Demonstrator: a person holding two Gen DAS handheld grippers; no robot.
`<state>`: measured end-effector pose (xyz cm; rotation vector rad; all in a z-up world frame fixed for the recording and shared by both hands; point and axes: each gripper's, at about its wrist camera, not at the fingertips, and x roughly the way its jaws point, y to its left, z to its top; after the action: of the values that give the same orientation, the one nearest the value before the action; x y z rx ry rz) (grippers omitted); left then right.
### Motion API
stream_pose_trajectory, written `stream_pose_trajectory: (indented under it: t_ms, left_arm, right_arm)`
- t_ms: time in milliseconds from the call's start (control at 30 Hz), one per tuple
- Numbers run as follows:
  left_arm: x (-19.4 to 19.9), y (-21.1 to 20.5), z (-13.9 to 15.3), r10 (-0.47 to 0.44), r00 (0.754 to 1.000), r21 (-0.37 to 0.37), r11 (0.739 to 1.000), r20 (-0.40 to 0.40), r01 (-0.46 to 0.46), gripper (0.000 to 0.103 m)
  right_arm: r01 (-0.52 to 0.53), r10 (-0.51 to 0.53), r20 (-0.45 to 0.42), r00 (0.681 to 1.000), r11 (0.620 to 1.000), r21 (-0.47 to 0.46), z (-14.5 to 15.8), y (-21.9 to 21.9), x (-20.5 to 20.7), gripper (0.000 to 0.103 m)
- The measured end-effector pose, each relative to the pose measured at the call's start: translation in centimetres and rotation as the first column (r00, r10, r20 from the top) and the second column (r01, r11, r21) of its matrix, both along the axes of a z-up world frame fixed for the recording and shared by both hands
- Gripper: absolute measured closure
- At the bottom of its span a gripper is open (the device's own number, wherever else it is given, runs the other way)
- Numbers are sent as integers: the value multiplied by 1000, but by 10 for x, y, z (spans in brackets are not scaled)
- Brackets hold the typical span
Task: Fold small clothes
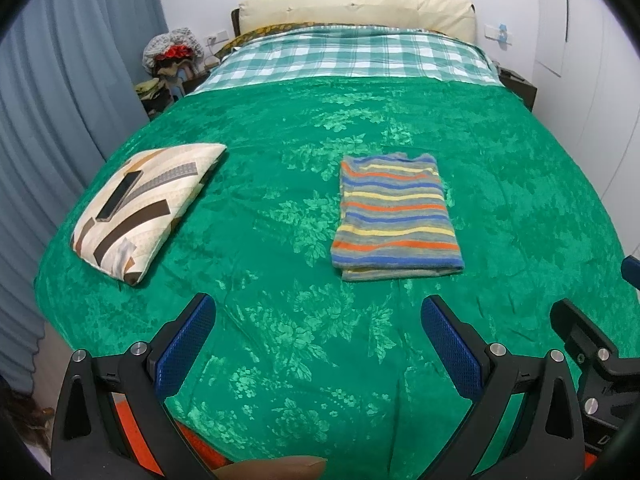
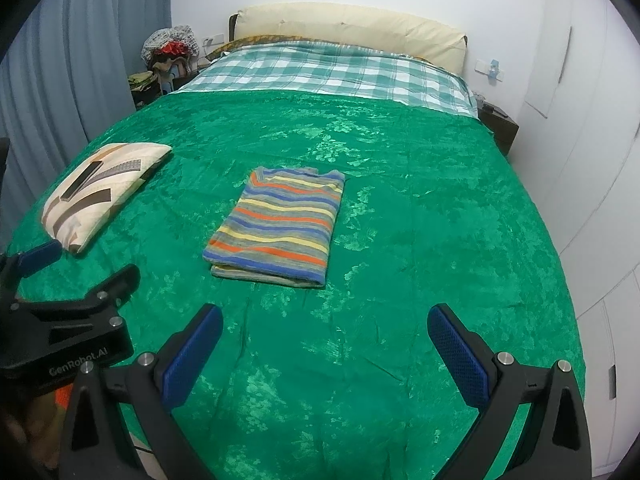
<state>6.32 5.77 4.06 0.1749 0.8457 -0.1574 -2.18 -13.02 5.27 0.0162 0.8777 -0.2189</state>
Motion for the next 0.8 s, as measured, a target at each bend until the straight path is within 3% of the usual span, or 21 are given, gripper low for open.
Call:
stream_pose_trajectory:
  t_ms: [800]
  left_arm:
    - [2,4,8,10,1000,-20,1000,-4,-10,0]
  right_arm:
    - [-20,20,0,1000,1000,-22,11,12,6,2]
